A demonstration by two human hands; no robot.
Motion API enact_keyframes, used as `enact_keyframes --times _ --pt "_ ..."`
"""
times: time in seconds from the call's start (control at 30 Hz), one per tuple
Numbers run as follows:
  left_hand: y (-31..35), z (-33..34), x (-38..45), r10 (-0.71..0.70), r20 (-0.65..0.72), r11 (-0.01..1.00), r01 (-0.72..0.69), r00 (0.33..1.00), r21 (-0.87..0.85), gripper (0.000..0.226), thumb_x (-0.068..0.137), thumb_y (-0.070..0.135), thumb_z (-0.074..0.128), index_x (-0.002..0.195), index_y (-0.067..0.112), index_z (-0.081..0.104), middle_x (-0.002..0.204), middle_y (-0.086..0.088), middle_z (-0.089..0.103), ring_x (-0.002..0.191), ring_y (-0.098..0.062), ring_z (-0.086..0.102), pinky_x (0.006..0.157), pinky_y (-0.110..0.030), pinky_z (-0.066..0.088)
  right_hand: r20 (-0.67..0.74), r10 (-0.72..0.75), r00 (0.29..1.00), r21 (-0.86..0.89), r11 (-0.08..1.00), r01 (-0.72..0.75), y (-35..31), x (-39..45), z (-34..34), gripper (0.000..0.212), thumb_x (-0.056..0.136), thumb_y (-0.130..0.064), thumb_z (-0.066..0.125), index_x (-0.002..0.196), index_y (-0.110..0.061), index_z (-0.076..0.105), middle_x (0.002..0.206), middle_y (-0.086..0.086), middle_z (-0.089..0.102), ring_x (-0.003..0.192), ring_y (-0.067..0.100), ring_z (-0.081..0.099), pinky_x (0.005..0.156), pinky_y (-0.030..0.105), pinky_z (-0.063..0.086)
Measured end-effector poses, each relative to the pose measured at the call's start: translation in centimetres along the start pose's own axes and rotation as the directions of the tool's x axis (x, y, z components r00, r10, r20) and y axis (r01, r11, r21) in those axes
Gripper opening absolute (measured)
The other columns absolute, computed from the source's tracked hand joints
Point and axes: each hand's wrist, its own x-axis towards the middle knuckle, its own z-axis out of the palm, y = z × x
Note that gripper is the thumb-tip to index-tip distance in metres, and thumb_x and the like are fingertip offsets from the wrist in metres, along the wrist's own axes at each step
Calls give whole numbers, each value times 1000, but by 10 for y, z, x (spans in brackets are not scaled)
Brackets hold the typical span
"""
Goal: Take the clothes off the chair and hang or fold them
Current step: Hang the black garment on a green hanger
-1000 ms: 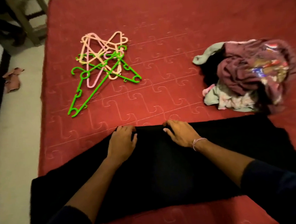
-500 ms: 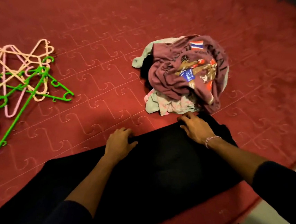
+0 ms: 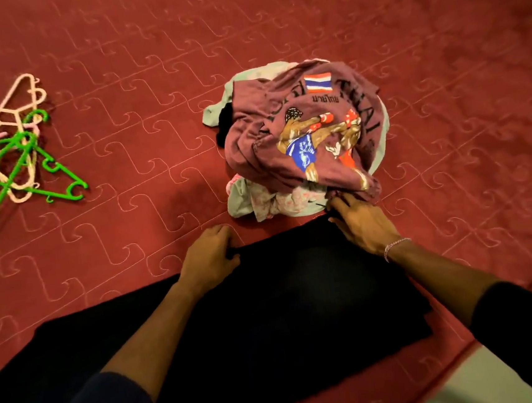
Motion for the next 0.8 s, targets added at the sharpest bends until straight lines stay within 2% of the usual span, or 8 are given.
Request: enact_keyframes --times 0.07,0.13,0.23,0.33,0.43,0.53,0.63,0.8 --pt "3 3 -5 28 -15 999 -28 999 24 21 82 28 72 83 21 53 81 9 55 73 -14 55 61 -31 46 -47 -75 996 36 996 77 -7 -9 0 31 98 -44 55 114 -18 57 111 5 56 89 25 60 66 39 54" --pt "5 6 -12 57 49 998 -58 997 34 22 88 40 69 80 22 59 75 9 60 67 -11 57 60 -32 51 50 -150 987 61 987 147 -7 -19 2 41 95 -58 50 106 -21 62 103 1 58 90 21 58 76 36 51" --pt "4 5 -20 84 172 996 -89 981 23 36 89 60 59 87 24 65 74 11 63 64 -7 59 60 -34 54 210 -135 968 69 990 123 2 -28 -1 49 87 -70 49 105 -26 64 98 -2 60 93 21 58 82 40 49" --pt "2 -1 -26 75 245 993 -96 967 74 38 86 61 63 98 25 61 77 12 60 70 -9 60 64 -34 55 303 -120 945 72 992 102 9 -31 -14 35 87 -58 64 99 -25 65 99 -4 59 94 17 53 84 38 45" --pt "3 -8 -30 64 294 981 -114 954 156 31 87 46 67 97 18 61 87 6 59 80 -14 58 64 -30 49 389 -112 914 102 992 78 8 -31 -29 25 85 -46 71 92 -24 63 92 -5 62 84 14 55 80 37 49" --pt "3 -15 -31 66 296 993 -91 953 71 20 81 34 71 85 18 60 83 7 59 79 -14 56 63 -29 47 507 -91 857 108 993 42 6 -29 -38 19 79 -32 70 80 -27 52 77 -6 62 69 16 58 69 41 53" --pt "1 -23 -27 31 352 999 -18 936 -39 25 80 29 75 80 27 50 78 11 55 73 -12 53 59 -22 39 568 -55 821 92 996 3 7 -23 -44 23 78 -20 68 73 -29 48 77 -5 61 71 18 58 66 37 51" --pt "-8 -38 -25 20 387 990 36 922 -136 39 74 36 85 99 24 56 100 7 60 90 -11 57 74 -29 51 540 -52 840 77 997 13 16 -5 -48 20 75 -21 71 78 -22 52 75 -3 61 68 16 58 57 30 43"
